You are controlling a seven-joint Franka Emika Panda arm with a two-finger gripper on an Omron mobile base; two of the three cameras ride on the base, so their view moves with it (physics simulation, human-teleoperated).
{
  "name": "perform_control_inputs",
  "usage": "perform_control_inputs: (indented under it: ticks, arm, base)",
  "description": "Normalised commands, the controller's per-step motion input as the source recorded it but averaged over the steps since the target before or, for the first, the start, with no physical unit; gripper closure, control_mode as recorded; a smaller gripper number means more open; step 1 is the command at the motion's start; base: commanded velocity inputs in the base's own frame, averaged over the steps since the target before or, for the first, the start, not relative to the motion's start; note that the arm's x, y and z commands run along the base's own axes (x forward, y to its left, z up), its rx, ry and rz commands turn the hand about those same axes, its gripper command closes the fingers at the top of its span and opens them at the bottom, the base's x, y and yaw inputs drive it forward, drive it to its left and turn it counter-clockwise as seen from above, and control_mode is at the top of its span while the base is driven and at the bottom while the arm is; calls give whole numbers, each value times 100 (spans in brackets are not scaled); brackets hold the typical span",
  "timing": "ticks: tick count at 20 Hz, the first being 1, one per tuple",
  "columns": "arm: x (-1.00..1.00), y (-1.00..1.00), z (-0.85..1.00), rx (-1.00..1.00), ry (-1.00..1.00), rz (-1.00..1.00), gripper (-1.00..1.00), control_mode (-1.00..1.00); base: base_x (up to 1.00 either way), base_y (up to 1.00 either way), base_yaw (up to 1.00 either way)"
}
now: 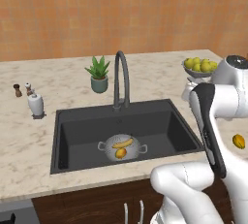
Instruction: Put the colander in the sink, put the mango, mango, banana in the colander, and turn on the sink faucet and pour water over the colander.
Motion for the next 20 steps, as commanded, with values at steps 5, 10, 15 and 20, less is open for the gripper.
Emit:
perform_control_inputs:
  ticks: [5,10,15,20]
  arm:
    - [0,-100,-42,-16,8,15,-100,-100]
    - [0,-100,-49,-1,4,30,-100,-100]
    - [2,-94,-40,0,9,26,-100,-100]
    - [34,-55,-45,0,17,9,-100,-100]
  base:
    - [0,0,0]
    - [0,0,0]
    - [0,0,0]
    - [0,0,0]
